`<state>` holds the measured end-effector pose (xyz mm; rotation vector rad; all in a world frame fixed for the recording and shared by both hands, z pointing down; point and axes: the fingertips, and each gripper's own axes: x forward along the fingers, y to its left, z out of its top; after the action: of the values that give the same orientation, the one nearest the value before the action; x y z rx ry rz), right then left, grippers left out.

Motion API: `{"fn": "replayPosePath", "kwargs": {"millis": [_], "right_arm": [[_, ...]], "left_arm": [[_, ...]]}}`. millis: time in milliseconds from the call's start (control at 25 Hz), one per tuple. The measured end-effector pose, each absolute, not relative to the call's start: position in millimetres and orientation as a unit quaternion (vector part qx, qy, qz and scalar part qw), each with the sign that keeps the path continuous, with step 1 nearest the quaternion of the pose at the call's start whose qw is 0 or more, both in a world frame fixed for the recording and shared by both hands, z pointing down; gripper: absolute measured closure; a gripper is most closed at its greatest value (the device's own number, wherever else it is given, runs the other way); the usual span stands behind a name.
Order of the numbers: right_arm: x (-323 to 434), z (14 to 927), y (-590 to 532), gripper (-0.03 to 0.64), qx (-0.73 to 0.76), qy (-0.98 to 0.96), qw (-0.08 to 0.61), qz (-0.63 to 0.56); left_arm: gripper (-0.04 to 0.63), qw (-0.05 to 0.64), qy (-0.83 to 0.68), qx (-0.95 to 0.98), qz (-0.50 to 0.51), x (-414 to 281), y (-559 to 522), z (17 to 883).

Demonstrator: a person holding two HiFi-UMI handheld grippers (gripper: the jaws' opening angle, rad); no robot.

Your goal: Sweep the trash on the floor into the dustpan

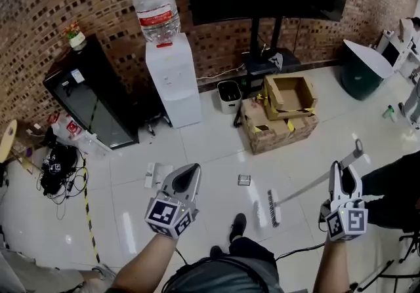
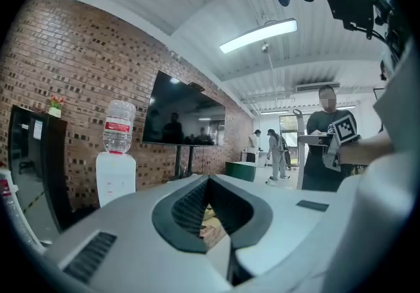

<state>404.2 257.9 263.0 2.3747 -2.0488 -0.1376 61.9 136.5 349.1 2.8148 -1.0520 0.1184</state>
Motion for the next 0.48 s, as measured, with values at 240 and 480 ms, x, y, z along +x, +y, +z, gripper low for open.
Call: {"fn": "replayPosePath", "kwargs": {"millis": [240,480], "right_arm": [[446.6,285.5,188.7,0.494,0.751,-0.659,-0.002,-0.040],[490.7,313.7,125.6,0.494,0.747,-0.664,-0.004,-0.027]], "left_arm": [[0.589,0.065,-0.331,0.940,0.044,125.4,60.9,373.8],[0.589,0.081,-0.347,0.934,0.037,184.7,-5.5,391.0]]}}
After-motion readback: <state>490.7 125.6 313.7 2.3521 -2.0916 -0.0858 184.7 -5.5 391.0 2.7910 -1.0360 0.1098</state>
